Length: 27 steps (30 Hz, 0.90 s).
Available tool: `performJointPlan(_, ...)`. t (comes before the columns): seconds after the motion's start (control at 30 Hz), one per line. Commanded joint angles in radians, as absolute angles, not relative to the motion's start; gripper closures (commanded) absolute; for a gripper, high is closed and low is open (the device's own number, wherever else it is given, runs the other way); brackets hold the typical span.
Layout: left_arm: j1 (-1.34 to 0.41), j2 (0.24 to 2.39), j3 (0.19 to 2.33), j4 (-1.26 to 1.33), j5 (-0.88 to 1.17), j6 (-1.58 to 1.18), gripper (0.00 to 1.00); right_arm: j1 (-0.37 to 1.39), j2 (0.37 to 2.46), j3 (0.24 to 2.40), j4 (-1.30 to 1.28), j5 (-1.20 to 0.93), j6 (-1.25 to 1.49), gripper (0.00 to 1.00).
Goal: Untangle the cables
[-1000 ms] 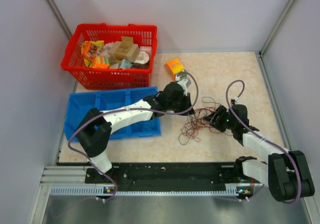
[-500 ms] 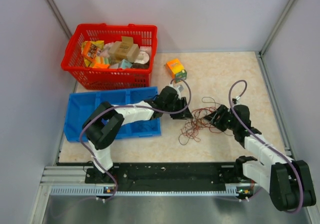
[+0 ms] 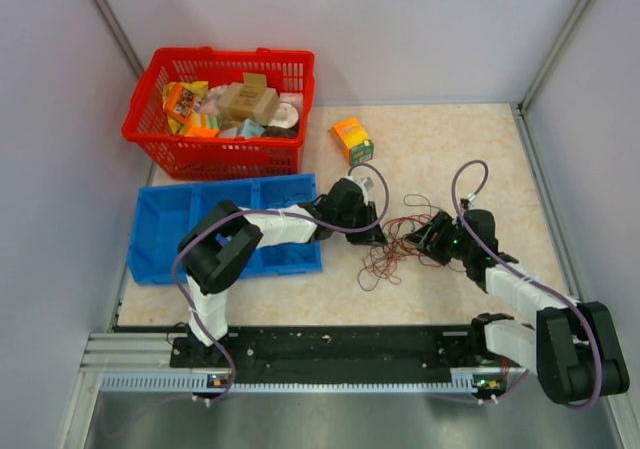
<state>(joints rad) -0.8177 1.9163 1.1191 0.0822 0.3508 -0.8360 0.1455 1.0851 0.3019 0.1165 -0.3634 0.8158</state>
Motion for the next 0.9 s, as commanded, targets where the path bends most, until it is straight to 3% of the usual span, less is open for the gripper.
performJointPlan(0.0,-0.821,1.875,1.158,0.087,0.342,-0.819,0.68,0.138,1.097,0.307,0.181,-0.377,0.821,0.44)
performJointPlan(0.07,-0.822,1.861,1.135,0.087,0.328,-0.819,0.59,0.138,1.089,0.305,0.176,-0.379,0.821,0.44)
performJointPlan(0.27,-0.839,1.806,1.098,0.028,0.192,-0.733,0.53,0.138,1.049,0.299,0.155,-0.370,0.819,0.44)
performJointPlan(0.47,-0.842,1.825,1.097,0.049,0.198,-0.745,0.49,0.138,1.043,0.290,0.150,-0.364,0.818,0.44)
performJointPlan(0.73,-0.864,1.888,1.190,0.017,0.196,-0.715,0.75,0.138,1.058,0.284,0.166,-0.370,0.821,0.44)
performJointPlan(0.87,-0.916,1.873,1.282,-0.164,0.059,-0.629,1.00,0.138,1.091,0.270,0.215,-0.385,0.822,0.43)
